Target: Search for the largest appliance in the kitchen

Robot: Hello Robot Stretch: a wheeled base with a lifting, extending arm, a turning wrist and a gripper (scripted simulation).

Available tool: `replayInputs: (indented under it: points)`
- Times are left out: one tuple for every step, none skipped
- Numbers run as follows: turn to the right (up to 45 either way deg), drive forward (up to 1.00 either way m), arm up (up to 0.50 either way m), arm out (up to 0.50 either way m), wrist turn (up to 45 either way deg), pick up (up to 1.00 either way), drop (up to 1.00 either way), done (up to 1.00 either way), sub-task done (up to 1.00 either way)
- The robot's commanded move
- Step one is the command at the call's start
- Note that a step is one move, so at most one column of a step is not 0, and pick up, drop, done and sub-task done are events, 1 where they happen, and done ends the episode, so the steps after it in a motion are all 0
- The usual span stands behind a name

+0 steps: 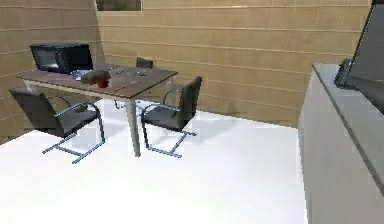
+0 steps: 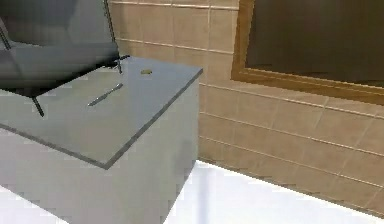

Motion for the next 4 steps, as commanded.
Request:
replayInputs:
  points:
    - [15.0,0.00,0.00,0.00,0.0,0.00,0.00,0.00,0.00]
    - [0.0,1.00,0.00,0.00,0.0,0.00,0.00,0.00,0.00]
    - [3.0,0.00,0.00,0.00,0.0,0.00,0.00,0.00,0.00]
    - [0.0,0.30,0.00,0.00,0.0,0.00,0.00,0.00,0.00]
